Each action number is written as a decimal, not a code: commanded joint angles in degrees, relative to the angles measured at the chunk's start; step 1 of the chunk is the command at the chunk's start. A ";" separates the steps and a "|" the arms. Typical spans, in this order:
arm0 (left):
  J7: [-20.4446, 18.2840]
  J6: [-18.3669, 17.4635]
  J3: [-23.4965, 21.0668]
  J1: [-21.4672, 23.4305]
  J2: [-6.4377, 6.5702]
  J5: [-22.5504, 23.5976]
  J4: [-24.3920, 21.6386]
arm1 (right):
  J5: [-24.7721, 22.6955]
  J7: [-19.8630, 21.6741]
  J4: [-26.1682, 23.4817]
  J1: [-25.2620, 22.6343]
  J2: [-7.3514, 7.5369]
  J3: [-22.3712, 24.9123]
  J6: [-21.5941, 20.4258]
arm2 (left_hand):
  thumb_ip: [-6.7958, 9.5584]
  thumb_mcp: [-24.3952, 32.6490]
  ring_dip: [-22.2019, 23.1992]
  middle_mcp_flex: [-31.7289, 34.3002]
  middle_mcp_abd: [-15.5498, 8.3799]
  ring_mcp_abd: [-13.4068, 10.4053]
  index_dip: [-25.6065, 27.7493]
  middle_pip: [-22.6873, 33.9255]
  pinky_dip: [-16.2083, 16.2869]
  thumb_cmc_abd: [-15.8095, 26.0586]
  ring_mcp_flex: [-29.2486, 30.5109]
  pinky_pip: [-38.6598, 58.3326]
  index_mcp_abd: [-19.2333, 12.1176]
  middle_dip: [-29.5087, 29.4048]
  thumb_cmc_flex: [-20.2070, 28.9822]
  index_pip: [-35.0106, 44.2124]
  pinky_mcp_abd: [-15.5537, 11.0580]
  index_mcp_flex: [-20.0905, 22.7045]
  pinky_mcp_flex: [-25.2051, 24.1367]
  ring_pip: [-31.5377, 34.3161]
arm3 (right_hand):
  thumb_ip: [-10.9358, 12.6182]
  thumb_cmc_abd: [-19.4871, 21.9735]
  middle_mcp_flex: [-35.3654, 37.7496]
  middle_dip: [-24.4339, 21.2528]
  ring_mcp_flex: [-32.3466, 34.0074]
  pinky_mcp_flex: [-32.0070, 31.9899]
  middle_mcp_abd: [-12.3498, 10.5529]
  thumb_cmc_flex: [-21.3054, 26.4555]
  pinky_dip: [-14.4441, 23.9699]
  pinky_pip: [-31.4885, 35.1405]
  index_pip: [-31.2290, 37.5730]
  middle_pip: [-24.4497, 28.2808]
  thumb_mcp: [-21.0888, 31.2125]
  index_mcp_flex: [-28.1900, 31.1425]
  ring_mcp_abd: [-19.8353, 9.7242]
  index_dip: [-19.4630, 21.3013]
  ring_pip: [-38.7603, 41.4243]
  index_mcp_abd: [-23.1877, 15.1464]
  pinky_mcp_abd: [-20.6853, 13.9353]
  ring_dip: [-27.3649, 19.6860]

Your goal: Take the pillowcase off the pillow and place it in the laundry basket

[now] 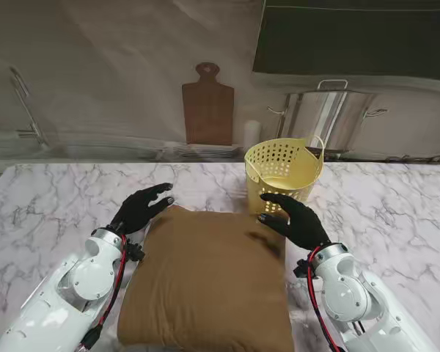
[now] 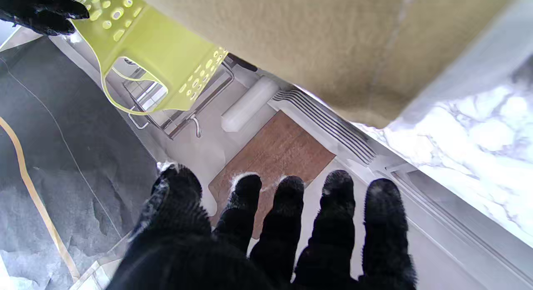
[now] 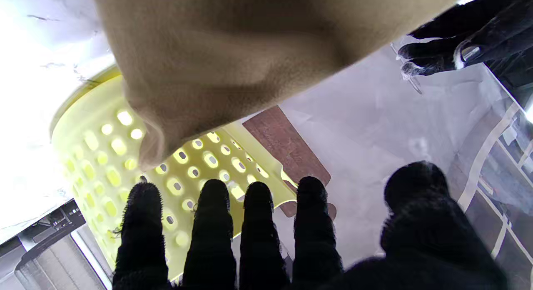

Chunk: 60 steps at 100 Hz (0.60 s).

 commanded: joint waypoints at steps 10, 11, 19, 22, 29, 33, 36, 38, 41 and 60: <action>-0.96 0.67 0.20 -0.29 -0.27 -0.33 0.30 | 0.43 0.43 0.67 0.52 -0.03 -0.34 0.50 | 0.89 0.01 0.29 0.41 -0.06 0.63 0.63 0.06 0.80 3.60 0.08 -26.92 -0.08 0.49 -0.33 -0.27 0.91 0.33 -0.31 0.25 | 0.08 0.26 0.72 0.06 0.65 -0.50 -0.45 -2.28 0.52 -0.17 -0.40 -1.07 0.18 0.86 -0.07 0.05 -1.03 -0.15 0.30 0.68; -0.95 0.69 0.19 -0.27 -0.27 -0.34 0.28 | 0.42 0.45 0.68 0.53 -0.03 -0.37 0.53 | 0.90 0.02 0.29 0.39 -0.06 0.58 0.63 0.06 0.80 3.61 0.09 -26.92 -0.07 0.49 -0.33 -0.28 0.93 0.31 -0.31 0.25 | 0.09 0.28 0.73 0.06 0.64 -0.49 -0.44 -2.27 0.52 -0.17 -0.39 -1.06 0.19 0.88 -0.07 0.05 -1.04 -0.13 0.30 0.67; -0.86 0.66 -0.01 0.07 -0.25 -0.20 -0.04 | 0.34 0.60 0.72 0.51 0.01 -0.54 0.67 | 0.90 0.03 0.31 0.44 -0.03 0.58 0.64 0.09 0.81 3.61 0.15 -26.92 -0.09 0.51 -0.30 -0.24 0.88 0.38 -0.30 0.29 | 0.09 0.25 0.72 0.06 0.62 -0.54 -0.35 -2.26 0.51 -0.20 -0.40 -1.05 0.20 0.87 0.02 0.05 -1.05 -0.13 0.33 0.67; -0.76 0.56 -0.14 0.28 -0.24 -0.04 -0.25 | 0.34 0.67 0.68 0.47 0.02 -0.57 0.68 | 0.90 0.02 0.32 0.51 -0.04 0.64 0.65 0.12 0.82 3.59 0.18 -26.90 -0.09 0.52 -0.29 -0.23 0.94 0.40 -0.26 0.31 | 0.09 0.22 0.71 0.06 0.62 -0.57 -0.38 -2.26 0.50 -0.22 -0.41 -1.05 0.20 0.84 -0.09 0.05 -1.05 -0.15 0.34 0.67; -0.58 0.38 -0.47 0.79 -0.18 0.52 -0.87 | 0.16 0.59 0.47 0.25 0.04 -0.53 0.51 | 0.90 0.02 0.33 0.46 -0.07 0.63 0.66 0.11 0.84 3.57 0.16 -26.87 -0.04 0.53 -0.29 -0.22 0.96 0.41 -0.27 0.31 | 0.08 0.24 0.62 0.04 0.68 -0.64 -0.31 -2.30 0.48 -0.28 -0.38 -1.09 0.20 0.93 -0.08 0.06 -1.03 -0.21 0.45 0.67; -0.50 0.35 -0.64 1.06 -0.12 1.05 -1.22 | -0.01 0.47 0.27 0.03 0.04 -0.40 0.34 | 0.89 0.00 0.34 0.50 -0.10 0.55 0.67 0.12 0.86 3.57 0.23 -26.83 -0.15 0.53 -0.33 -0.19 0.94 0.46 -0.23 0.33 | 0.09 0.23 0.73 0.05 0.65 -0.63 -0.39 -2.29 0.47 -0.30 -0.41 -1.05 0.21 0.87 -0.05 0.05 -1.04 -0.25 0.45 0.67; -0.48 0.35 -0.75 1.23 -0.09 1.27 -1.48 | -0.08 0.36 0.07 -0.19 0.03 -0.26 0.26 | 0.88 -0.02 0.33 0.54 -0.15 0.60 0.67 0.13 0.86 3.57 0.25 -26.84 -0.12 0.53 -0.37 -0.20 0.94 0.43 -0.24 0.33 | 0.09 0.21 0.73 0.04 0.63 -0.62 -0.32 -2.28 0.46 -0.32 -0.40 -1.06 0.22 0.89 -0.02 0.06 -1.05 -0.25 0.45 0.66; -0.52 0.35 -0.83 1.36 -0.07 1.33 -1.68 | -0.10 0.29 -0.10 -0.35 0.03 -0.15 0.24 | 0.90 0.03 0.33 0.46 0.02 0.65 0.66 0.09 0.85 3.58 0.19 -26.86 -0.07 0.52 -0.30 -0.22 0.92 0.40 -0.28 0.30 | 0.09 0.22 0.73 0.04 0.59 -0.64 -0.32 -2.27 0.45 -0.33 -0.41 -1.07 0.23 0.88 -0.01 0.05 -1.07 -0.15 0.43 0.66; -0.59 0.35 -0.96 1.60 -0.03 1.43 -2.03 | -0.13 0.22 -0.41 -0.64 0.02 0.04 0.19 | 0.89 0.02 0.32 0.44 0.01 0.64 0.66 0.09 0.84 3.57 0.14 -26.88 -0.05 0.52 -0.30 -0.21 0.95 0.42 -0.29 0.29 | 0.09 0.25 0.68 0.03 0.65 -0.73 -0.39 -2.27 0.43 -0.38 -0.42 -1.09 0.24 0.85 -0.11 0.05 -1.04 -0.20 0.43 0.66; -1.57 0.36 -2.43 2.79 0.39 2.73 -3.60 | -0.63 -0.78 -1.54 -1.66 -0.09 0.96 -0.65 | 0.88 0.00 0.03 -5.69 0.43 0.09 0.72 -2.14 0.78 3.52 -1.44 -26.94 -0.25 -0.38 -0.40 -0.17 0.58 0.43 -0.42 -0.41 | 0.08 0.22 0.78 0.01 0.57 -0.62 -0.25 -2.31 0.42 -0.40 -0.48 -1.12 0.25 0.84 0.13 0.02 -1.08 -0.19 0.51 0.65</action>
